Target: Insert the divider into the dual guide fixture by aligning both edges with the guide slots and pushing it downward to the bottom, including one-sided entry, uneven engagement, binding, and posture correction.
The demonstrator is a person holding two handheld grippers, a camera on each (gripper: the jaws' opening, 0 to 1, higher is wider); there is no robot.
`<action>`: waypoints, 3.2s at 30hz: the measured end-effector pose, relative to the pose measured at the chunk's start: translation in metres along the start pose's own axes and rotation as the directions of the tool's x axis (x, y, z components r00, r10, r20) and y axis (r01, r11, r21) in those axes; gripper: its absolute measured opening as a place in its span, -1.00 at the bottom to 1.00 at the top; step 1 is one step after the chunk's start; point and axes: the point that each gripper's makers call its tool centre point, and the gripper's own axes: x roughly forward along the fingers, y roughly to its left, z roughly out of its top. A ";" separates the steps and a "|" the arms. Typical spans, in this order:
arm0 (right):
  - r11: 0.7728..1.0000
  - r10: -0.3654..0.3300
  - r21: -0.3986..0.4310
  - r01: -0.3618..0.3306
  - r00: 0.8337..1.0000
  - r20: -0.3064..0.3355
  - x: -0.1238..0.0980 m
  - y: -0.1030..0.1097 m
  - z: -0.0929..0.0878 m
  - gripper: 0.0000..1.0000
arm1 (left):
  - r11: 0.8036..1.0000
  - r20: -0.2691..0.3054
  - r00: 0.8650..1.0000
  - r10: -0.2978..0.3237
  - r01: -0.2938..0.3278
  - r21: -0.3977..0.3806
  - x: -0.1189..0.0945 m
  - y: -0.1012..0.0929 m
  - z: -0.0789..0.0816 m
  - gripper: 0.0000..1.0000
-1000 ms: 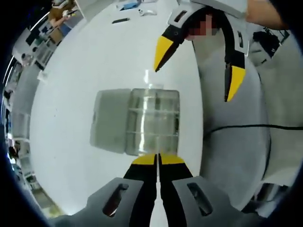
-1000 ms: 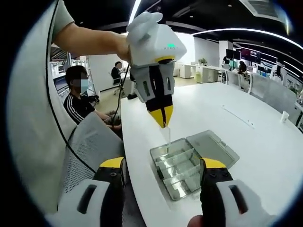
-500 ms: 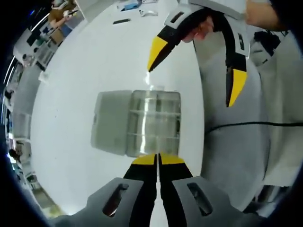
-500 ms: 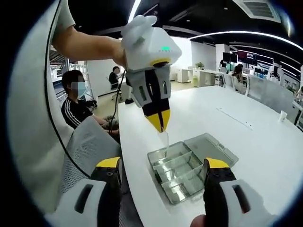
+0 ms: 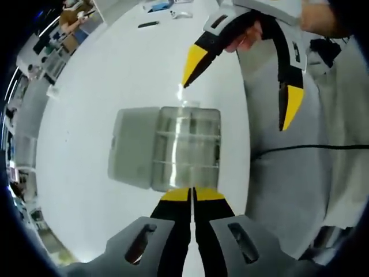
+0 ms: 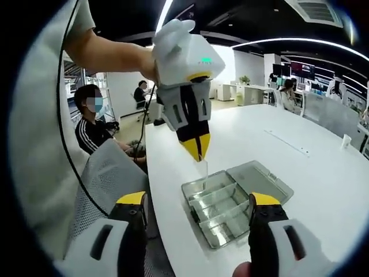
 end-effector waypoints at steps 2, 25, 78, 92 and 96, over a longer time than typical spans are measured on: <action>1.000 0.001 -0.001 -0.001 1.000 -0.004 0.001 0.000 -0.001 0.39 | 1.000 0.000 1.000 0.004 -0.004 0.002 0.001 0.002 0.001 -1.00; 1.000 0.002 0.003 -0.002 1.000 -0.011 0.001 0.003 -0.007 0.40 | 1.000 -0.016 1.000 -0.002 0.002 0.006 0.016 0.008 0.000 -1.00; 1.000 0.008 0.023 -0.008 1.000 -0.005 -0.001 0.002 -0.009 0.39 | 0.999 -0.083 0.996 -0.032 0.031 -0.017 0.038 0.011 -0.006 -1.00; 1.000 0.008 0.021 -0.008 1.000 -0.003 -0.002 0.004 -0.007 0.39 | 0.997 -0.128 0.988 -0.081 0.080 -0.016 0.039 0.013 -0.003 -1.00; 1.000 0.006 0.020 -0.006 1.000 -0.004 -0.002 0.003 -0.008 0.39 | 0.994 -0.117 0.988 -0.101 0.097 -0.044 0.039 0.015 -0.003 -1.00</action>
